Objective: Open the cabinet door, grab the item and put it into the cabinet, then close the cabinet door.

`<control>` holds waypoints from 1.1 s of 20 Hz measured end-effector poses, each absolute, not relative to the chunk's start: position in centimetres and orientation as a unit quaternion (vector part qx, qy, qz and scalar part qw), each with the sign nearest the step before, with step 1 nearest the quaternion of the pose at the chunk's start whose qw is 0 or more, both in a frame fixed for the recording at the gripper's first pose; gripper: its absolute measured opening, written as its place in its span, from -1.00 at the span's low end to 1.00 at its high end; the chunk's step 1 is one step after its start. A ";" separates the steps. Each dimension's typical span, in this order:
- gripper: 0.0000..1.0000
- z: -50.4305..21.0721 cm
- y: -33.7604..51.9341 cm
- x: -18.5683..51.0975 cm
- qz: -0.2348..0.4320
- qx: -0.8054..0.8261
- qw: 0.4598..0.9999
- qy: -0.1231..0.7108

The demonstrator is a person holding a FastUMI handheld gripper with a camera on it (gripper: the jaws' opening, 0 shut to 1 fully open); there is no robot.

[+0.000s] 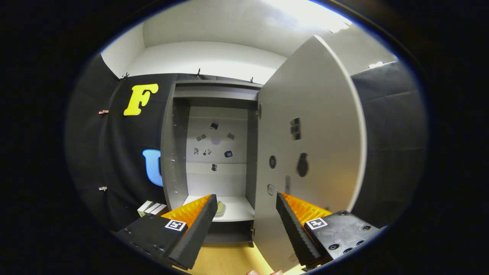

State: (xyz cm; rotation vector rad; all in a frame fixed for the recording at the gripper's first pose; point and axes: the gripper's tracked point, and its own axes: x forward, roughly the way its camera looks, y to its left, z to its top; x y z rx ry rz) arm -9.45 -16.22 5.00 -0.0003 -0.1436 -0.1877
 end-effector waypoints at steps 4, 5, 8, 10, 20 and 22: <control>0.96 3.8 -20.6 -13.9 -0.105 0.024 0.992 -0.066; 0.95 3.2 -21.9 -14.7 -0.109 0.040 0.991 -0.059; 0.95 2.4 -27.7 -17.1 -0.151 0.060 0.985 -0.060; 0.95 1.5 -31.3 -17.4 -0.176 0.063 0.981 -0.050; 0.96 -1.8 -37.4 -12.1 -0.175 0.057 0.983 -0.008; 0.96 -1.5 -36.6 -11.6 -0.162 0.061 0.985 -0.012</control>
